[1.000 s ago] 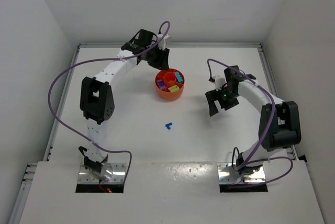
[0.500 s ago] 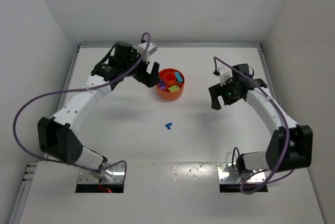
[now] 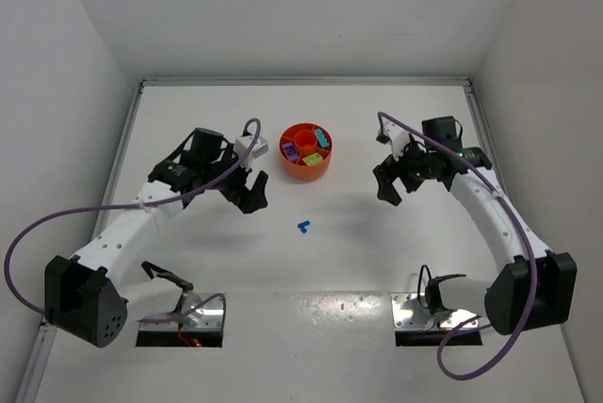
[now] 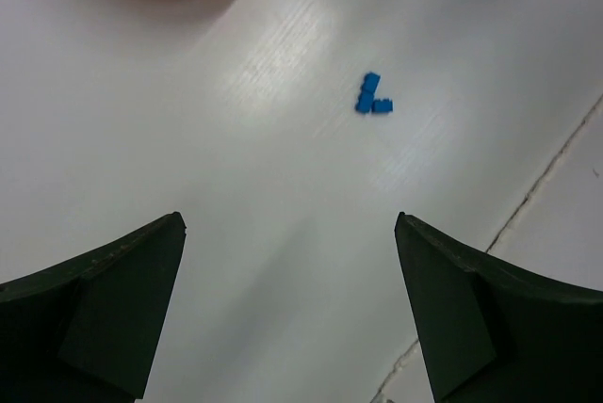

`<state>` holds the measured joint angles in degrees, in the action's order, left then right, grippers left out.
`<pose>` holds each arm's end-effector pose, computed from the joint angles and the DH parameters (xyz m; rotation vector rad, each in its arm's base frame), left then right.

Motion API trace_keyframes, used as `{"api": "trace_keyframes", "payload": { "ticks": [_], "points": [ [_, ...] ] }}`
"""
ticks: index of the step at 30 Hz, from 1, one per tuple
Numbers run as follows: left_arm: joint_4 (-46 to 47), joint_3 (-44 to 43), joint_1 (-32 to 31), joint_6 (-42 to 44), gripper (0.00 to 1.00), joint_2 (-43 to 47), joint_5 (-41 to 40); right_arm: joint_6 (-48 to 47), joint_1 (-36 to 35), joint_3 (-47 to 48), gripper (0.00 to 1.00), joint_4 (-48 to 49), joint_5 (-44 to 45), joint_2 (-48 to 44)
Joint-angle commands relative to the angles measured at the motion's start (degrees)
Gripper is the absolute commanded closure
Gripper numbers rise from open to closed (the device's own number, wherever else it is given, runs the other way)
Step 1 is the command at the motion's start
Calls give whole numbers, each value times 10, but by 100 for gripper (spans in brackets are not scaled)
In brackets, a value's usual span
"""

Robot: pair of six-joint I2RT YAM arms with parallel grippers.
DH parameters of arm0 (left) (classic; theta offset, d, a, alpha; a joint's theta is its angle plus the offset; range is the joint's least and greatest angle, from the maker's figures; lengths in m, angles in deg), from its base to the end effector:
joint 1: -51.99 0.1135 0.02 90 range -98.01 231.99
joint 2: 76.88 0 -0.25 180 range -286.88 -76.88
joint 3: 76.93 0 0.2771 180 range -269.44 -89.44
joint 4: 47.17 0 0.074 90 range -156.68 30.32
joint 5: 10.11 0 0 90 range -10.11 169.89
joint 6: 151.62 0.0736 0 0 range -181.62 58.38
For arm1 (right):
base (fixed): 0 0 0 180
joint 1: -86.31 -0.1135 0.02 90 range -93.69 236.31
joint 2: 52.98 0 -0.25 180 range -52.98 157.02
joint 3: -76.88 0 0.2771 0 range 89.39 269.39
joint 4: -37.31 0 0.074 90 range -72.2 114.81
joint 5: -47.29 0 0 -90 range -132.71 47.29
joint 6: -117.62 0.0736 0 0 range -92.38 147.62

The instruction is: Sort the legos into containers by color

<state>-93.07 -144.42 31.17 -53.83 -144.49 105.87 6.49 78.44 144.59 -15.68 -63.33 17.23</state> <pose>0.2682 -0.1365 0.2432 0.7938 2.2259 -0.6471 0.2868 0.0658 0.2189 -0.7573 2.3680 0.3595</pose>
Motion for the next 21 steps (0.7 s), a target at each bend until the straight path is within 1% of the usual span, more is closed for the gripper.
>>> {"api": "trace_keyframes", "payload": {
  "ticks": [1,2,3,4,5,6,7,8,9,10,11,12,14,17,21],
  "points": [
    [-20,13,17,31,0,50,31,-94,-12,52,1,-16,-126,29],
    [-26,13,31,31,0,56,31,-119,-24,68,5,-16,-165,61],
    [-33,13,31,26,2,61,31,-126,-31,80,10,-16,-178,80],
    [-38,13,47,26,4,61,31,-131,-52,92,13,-23,-194,101],
    [-38,8,53,26,4,61,31,-140,-65,123,16,-23,-200,124],
    [-47,8,60,21,5,61,31,-149,-79,141,25,-34,-200,173],
    [-58,1,66,21,6,61,31,-157,-93,156,32,-46,-206,196],
    [-63,0,75,21,7,61,24,-174,-123,180,39,-46,-206,217],
    [-74,-8,86,21,8,56,19,-184,-140,188,50,-46,-201,249],
    [-79,-16,86,21,8,56,19,-193,-157,188,53,-41,-194,259],
    [-84,-21,95,21,8,50,19,-217,-192,188,55,-35,-186,266],
    [-84,-28,95,21,8,50,19,-226,-209,180,58,-25,-166,272],
    [-97,-35,111,21,10,44,19,-233,-254,149,60,23,-145,272],
    [-97,-41,124,14,10,32,30,-255,-294,123,62,77,-106,294],
    [-97,-53,140,14,10,2,63,-255,-315,118,60,123,-67,323]
  ]
}}
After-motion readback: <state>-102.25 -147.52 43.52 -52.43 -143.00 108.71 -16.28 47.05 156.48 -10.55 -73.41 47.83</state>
